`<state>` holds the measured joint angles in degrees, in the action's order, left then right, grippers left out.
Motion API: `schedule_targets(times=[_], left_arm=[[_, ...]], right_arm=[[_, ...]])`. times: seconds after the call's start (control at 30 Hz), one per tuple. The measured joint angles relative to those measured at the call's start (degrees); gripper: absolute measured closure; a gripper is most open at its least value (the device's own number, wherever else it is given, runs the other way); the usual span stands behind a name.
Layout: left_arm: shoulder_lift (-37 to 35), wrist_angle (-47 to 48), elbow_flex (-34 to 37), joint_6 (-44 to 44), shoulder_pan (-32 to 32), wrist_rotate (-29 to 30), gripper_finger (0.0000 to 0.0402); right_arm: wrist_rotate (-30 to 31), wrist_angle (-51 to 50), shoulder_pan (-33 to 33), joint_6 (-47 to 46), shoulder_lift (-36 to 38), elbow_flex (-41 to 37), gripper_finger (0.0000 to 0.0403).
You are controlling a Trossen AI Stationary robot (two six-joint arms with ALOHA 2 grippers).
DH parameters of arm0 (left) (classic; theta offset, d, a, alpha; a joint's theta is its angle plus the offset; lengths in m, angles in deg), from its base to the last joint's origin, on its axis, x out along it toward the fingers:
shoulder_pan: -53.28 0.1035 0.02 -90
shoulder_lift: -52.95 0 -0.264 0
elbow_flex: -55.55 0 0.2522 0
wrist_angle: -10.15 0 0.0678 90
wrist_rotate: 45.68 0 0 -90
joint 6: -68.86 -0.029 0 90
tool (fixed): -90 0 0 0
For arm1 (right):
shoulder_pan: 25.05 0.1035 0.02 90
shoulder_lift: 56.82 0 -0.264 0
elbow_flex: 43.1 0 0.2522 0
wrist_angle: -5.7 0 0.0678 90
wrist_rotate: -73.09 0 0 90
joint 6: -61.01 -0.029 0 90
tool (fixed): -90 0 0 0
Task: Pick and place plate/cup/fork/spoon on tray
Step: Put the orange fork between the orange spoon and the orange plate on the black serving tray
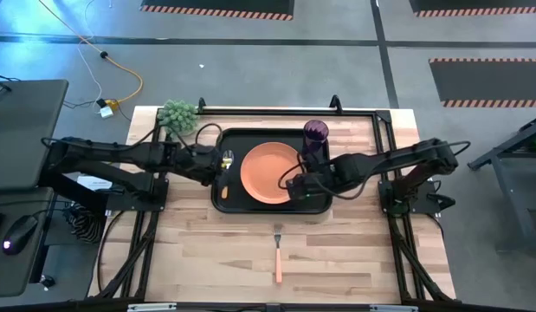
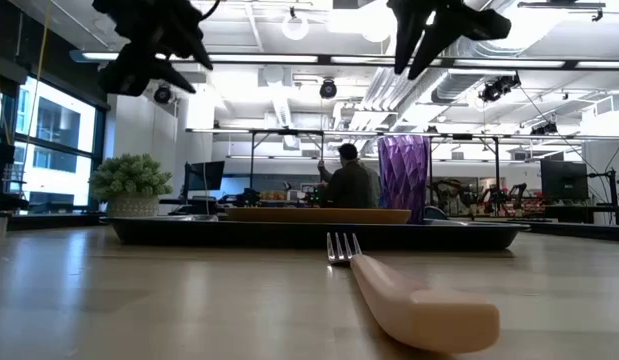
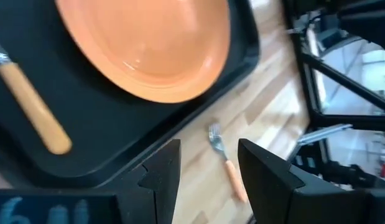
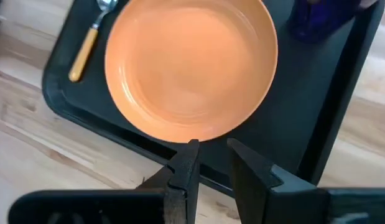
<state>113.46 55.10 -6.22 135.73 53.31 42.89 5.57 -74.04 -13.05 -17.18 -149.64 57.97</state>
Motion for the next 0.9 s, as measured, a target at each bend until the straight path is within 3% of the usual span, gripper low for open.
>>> schedule_targets(times=[0.47, 0.9], left_arm=[[1.2, -6.4, 0.0, 2.0, -6.5, 0.2, 0.0253], [10.5, -24.9, 0.0, 10.8, -15.2, 0.1, 0.0253]], right_arm=[[3.5, -0.9, -0.8, -1.1, 2.2, 0.0, 0.0329], [3.5, 0.3, -2.0, 0.7, 5.9, 0.0, 0.0329]])
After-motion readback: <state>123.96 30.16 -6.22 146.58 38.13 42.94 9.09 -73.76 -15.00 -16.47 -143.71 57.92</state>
